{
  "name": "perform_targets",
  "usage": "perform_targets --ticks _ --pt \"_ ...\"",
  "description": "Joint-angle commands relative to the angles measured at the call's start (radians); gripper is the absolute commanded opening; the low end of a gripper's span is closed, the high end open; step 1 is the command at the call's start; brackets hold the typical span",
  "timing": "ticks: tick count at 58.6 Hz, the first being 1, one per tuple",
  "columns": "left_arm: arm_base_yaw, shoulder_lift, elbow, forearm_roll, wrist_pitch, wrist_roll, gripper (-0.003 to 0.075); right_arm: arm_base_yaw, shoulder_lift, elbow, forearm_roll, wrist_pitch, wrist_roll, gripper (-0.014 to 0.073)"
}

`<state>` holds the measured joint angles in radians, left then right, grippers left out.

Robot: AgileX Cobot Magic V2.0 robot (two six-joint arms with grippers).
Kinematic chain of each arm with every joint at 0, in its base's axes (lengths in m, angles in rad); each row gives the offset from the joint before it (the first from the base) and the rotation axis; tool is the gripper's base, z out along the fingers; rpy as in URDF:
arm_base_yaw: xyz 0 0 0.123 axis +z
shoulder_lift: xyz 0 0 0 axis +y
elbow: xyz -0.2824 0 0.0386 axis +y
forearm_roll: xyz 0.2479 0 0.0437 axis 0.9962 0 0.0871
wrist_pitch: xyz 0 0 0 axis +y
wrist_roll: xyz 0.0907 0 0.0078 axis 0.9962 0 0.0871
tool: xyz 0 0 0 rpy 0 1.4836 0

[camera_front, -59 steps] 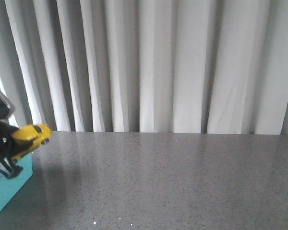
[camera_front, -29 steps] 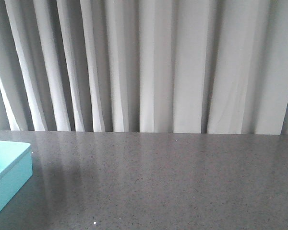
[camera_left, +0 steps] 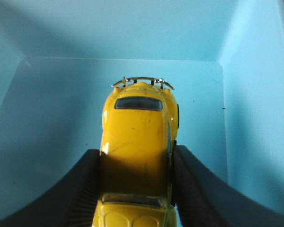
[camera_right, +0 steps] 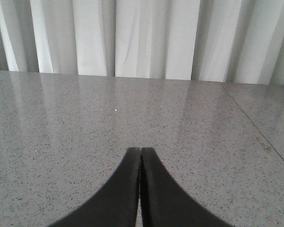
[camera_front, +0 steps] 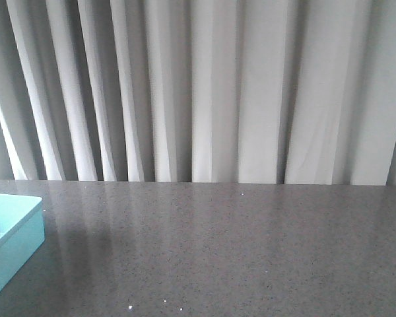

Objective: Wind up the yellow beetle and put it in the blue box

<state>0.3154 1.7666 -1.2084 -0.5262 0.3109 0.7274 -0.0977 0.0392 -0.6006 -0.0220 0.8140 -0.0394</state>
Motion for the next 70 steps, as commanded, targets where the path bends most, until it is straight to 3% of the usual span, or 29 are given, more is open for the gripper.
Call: perform_targets --ticks 1,8,13,25,40,47,57,70 --pt "0.002 -0.047 -0.029 -0.02 -0.034 -0.027 0.0307 -0.002 0.027 -0.023 -0.004 -0.071 -0.001 -0.0007" --pt "0.002 -0.047 -0.029 -0.02 -0.029 -0.096 0.0444 -0.002 0.027 -0.023 -0.004 -0.071 -0.001 -0.0007" --pt "0.002 -0.051 -0.029 -0.021 -0.034 -0.144 0.0496 -0.002 0.027 -0.023 -0.004 -0.071 -0.001 -0.0007" --pt "0.002 -0.106 -0.029 -0.022 -0.056 -0.177 0.0494 -0.002 0.027 -0.023 -0.004 -0.071 -0.001 -0.0007" --pt "0.002 -0.259 -0.029 -0.025 -0.078 -0.252 0.0375 -0.002 0.027 -0.023 -0.004 -0.071 -0.001 -0.0007" --pt "0.002 -0.341 -0.029 -0.071 -0.036 -0.282 0.0249 -0.002 0.027 -0.023 -0.004 -0.071 -0.001 -0.0007" --pt "0.002 -0.486 -0.029 -0.193 0.138 -0.297 -0.0007 -0.002 0.027 -0.023 -0.004 -0.071 -0.001 -0.0007" --pt "-0.044 -0.665 -0.029 -0.232 0.365 -0.285 -0.0006 -0.002 0.027 -0.023 -0.004 -0.071 -0.001 -0.0007"
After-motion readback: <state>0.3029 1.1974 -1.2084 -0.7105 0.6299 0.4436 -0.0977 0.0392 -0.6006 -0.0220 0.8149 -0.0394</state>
